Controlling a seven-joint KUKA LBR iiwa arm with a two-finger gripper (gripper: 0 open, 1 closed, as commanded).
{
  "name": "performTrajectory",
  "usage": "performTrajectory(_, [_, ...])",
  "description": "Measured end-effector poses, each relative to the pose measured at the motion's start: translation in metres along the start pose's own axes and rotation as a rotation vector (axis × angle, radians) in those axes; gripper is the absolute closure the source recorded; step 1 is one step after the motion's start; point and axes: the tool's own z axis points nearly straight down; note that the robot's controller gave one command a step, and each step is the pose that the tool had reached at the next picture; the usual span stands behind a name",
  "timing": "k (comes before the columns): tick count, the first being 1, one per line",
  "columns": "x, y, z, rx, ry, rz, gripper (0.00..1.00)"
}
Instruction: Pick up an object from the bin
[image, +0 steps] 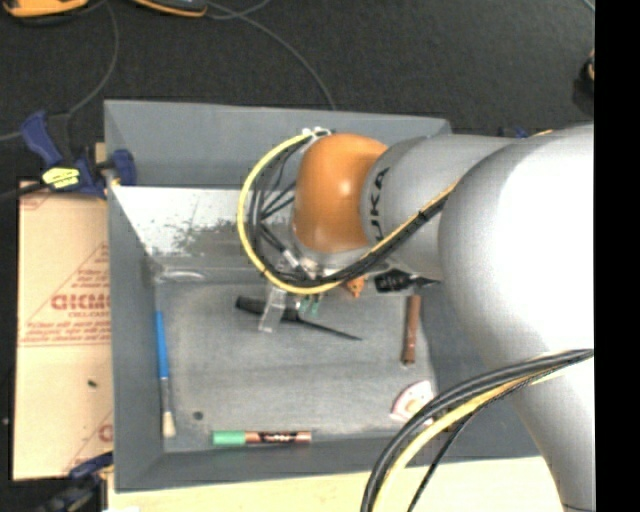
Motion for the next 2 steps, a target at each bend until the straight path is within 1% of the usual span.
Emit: performTrajectory(2, [-0.002,0.001,-0.024,-0.003,-0.004,0.0,1.0])
